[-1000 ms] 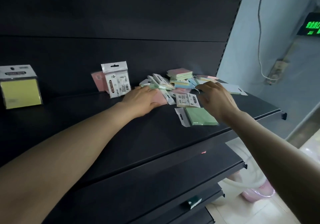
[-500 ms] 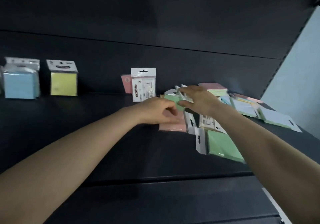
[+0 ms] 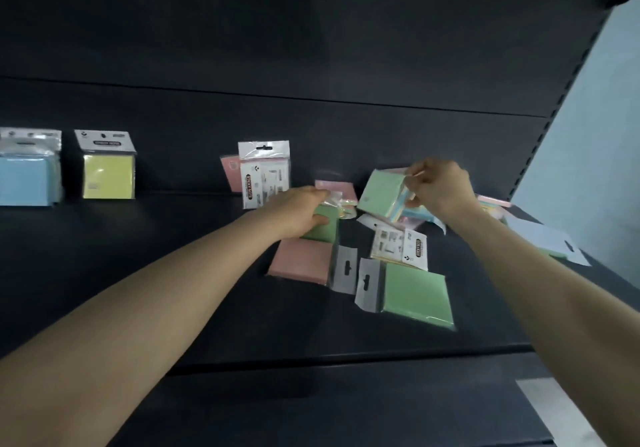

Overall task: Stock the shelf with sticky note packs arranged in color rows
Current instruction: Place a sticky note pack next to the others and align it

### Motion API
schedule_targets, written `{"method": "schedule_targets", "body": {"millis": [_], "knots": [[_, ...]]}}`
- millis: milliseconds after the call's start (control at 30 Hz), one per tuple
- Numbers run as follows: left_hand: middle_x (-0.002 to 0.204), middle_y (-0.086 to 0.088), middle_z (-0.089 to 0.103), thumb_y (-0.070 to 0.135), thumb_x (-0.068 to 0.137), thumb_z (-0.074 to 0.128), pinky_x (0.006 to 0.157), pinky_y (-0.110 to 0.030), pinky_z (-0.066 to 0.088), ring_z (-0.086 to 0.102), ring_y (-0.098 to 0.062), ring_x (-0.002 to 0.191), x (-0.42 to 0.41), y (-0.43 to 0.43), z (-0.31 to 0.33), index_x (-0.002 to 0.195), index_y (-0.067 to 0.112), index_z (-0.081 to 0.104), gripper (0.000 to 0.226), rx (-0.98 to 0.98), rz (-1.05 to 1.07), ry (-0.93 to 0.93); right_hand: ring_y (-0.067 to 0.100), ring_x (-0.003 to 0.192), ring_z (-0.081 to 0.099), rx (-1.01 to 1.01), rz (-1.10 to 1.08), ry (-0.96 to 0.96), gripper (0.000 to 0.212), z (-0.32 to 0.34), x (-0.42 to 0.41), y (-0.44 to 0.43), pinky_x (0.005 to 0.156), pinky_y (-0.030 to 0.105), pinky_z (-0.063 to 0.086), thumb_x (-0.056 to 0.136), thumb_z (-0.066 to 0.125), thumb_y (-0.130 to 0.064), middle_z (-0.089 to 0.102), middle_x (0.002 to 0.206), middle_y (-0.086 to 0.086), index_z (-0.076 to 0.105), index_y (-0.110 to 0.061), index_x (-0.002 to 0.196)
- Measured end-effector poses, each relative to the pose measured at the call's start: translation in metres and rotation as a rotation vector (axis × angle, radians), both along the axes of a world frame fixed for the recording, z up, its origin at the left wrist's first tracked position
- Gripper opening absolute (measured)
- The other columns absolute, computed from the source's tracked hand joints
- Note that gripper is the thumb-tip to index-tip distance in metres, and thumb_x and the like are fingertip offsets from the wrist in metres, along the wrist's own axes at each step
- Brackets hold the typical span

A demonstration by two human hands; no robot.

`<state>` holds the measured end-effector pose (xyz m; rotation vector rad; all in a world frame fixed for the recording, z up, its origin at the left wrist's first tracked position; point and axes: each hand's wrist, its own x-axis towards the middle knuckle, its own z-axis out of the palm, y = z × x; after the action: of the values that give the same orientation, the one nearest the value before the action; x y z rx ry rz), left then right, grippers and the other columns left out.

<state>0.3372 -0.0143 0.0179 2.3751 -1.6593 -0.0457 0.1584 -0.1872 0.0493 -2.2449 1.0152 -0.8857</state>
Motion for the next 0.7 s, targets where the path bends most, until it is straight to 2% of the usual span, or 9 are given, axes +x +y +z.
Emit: {"method": "schedule_targets", "body": {"millis": [100,200,300,367,400,467,567,633,700], "knots": [[0.151,-0.005,0.037,0.040,0.093,0.057,0.108,-0.041,0.036,0.042,-0.026,0.132,0.002,-0.005,0.004,0.151,0.024,0.024,0.068,0.047,0.009,0.021,0.018,0.078,0.067,-0.078,0.025,0.161,0.023,-0.002,-0.011,0.003,0.073,0.026,0.054,0.090,0.057,-0.011,0.069,0.098,-0.001,0.067,-0.026,0.105],[0.138,-0.008,0.049,0.043,0.088,0.063,0.098,-0.033,0.039,0.048,-0.025,0.123,0.004,-0.003,0.010,0.147,0.024,0.034,0.069,0.039,0.016,0.012,0.020,0.090,0.059,-0.260,0.016,0.293,0.036,0.001,-0.010,0.006,0.079,0.025,0.045,0.090,0.053,-0.010,0.065,0.106,-0.002,0.068,-0.030,0.114],[0.135,-0.006,0.052,0.041,0.081,0.072,0.096,-0.031,0.040,0.050,-0.024,0.120,0.009,0.001,0.013,0.141,0.022,0.045,0.069,0.006,0.033,0.065,0.031,0.110,0.050,-0.437,0.037,0.373,0.041,-0.002,0.000,0.008,0.093,0.030,0.039,0.084,0.047,-0.004,0.060,0.121,0.010,0.070,-0.020,0.113],[0.127,-0.004,0.053,0.040,0.079,0.075,0.089,-0.028,0.039,0.050,-0.023,0.116,0.010,0.005,0.014,0.138,0.020,0.049,0.067,-0.002,0.025,0.044,0.030,0.104,0.050,-0.551,0.041,0.424,0.038,-0.004,0.007,0.013,0.097,0.030,0.032,0.089,0.037,-0.020,0.064,0.114,0.014,0.071,-0.008,0.099],[0.121,-0.003,0.050,0.041,0.078,0.075,0.086,-0.027,0.037,0.049,-0.023,0.114,0.010,0.007,0.016,0.137,0.020,0.051,0.066,-0.014,0.023,0.019,0.029,0.101,0.050,-0.590,0.039,0.459,0.044,-0.005,0.010,0.014,0.097,0.031,0.030,0.091,0.034,-0.032,0.066,0.109,0.014,0.070,-0.006,0.095],[0.114,-0.003,0.045,0.039,0.077,0.077,0.081,-0.027,0.034,0.049,-0.023,0.109,0.008,0.010,0.019,0.131,0.019,0.054,0.062,-0.074,0.023,-0.033,0.030,0.106,0.048,-0.653,0.043,0.542,0.041,-0.007,0.014,0.013,0.098,0.033,0.033,0.091,0.052,-0.044,0.063,0.112,0.011,0.067,-0.009,0.105],[0.106,-0.003,0.046,0.031,0.082,0.072,0.074,-0.030,0.036,0.052,-0.024,0.099,0.004,0.014,0.021,0.106,0.014,0.059,0.033,-0.213,0.025,-0.074,0.033,0.105,0.052,-0.563,0.082,0.503,0.040,-0.004,0.015,0.017,0.088,0.036,0.041,0.080,0.076,-0.030,0.056,0.116,0.011,0.060,-0.010,0.110],[0.100,-0.003,0.048,0.030,0.090,0.061,0.071,-0.032,0.036,0.052,-0.024,0.093,0.002,0.019,0.020,0.092,0.014,0.052,0.018,-0.254,0.031,-0.071,0.033,0.095,0.057,-0.547,0.096,0.433,0.031,-0.003,0.015,0.020,0.076,0.032,0.038,0.079,0.077,-0.020,0.058,0.110,0.011,0.057,-0.010,0.101],[0.094,-0.002,0.051,0.029,0.095,0.054,0.068,-0.033,0.033,0.052,-0.024,0.090,0.000,0.024,0.019,0.087,0.021,0.044,0.015,-0.253,0.043,-0.051,0.033,0.091,0.059,-0.505,0.100,0.406,0.037,0.000,0.016,0.023,0.073,0.031,0.037,0.080,0.076,-0.017,0.063,0.106,0.011,0.054,-0.011,0.108]]}}
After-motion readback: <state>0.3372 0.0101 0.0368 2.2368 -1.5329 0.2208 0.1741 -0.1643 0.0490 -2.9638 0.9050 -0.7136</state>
